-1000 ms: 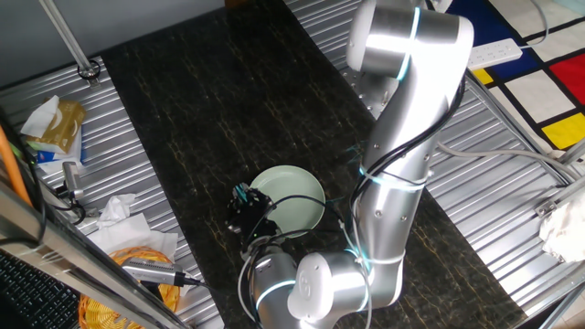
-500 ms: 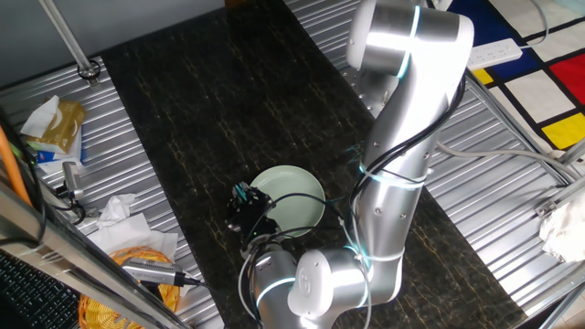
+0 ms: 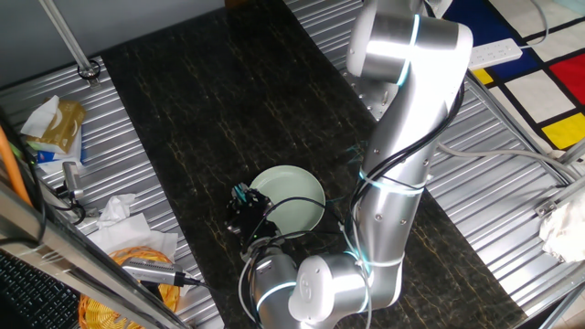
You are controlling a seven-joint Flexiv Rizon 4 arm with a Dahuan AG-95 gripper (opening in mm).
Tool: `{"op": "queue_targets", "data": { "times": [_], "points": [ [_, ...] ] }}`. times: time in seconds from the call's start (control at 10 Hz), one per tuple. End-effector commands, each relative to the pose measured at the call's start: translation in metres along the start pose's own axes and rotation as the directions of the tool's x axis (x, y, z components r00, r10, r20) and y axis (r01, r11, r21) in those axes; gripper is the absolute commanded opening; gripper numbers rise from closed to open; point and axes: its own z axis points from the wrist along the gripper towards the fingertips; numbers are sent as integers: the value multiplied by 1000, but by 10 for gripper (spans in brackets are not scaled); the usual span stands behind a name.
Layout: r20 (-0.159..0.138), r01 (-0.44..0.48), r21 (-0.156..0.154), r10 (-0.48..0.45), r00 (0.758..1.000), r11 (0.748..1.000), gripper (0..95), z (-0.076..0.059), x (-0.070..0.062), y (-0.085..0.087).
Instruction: Use a clamp
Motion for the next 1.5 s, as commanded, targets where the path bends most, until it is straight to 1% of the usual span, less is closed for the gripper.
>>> {"op": "queue_targets", "data": {
  "times": [0.1,0.6,1.4,1.5],
  "points": [
    [3,-2,4,2,1000,1000,0,1,0,1],
    [-9,-8,4,8,1000,1000,0,4,0,-1],
    [-6,-5,-4,5,1000,1000,0,7,0,-4],
    [-18,-4,-7,4,1000,1000,0,7,0,-4]
  ]
}}
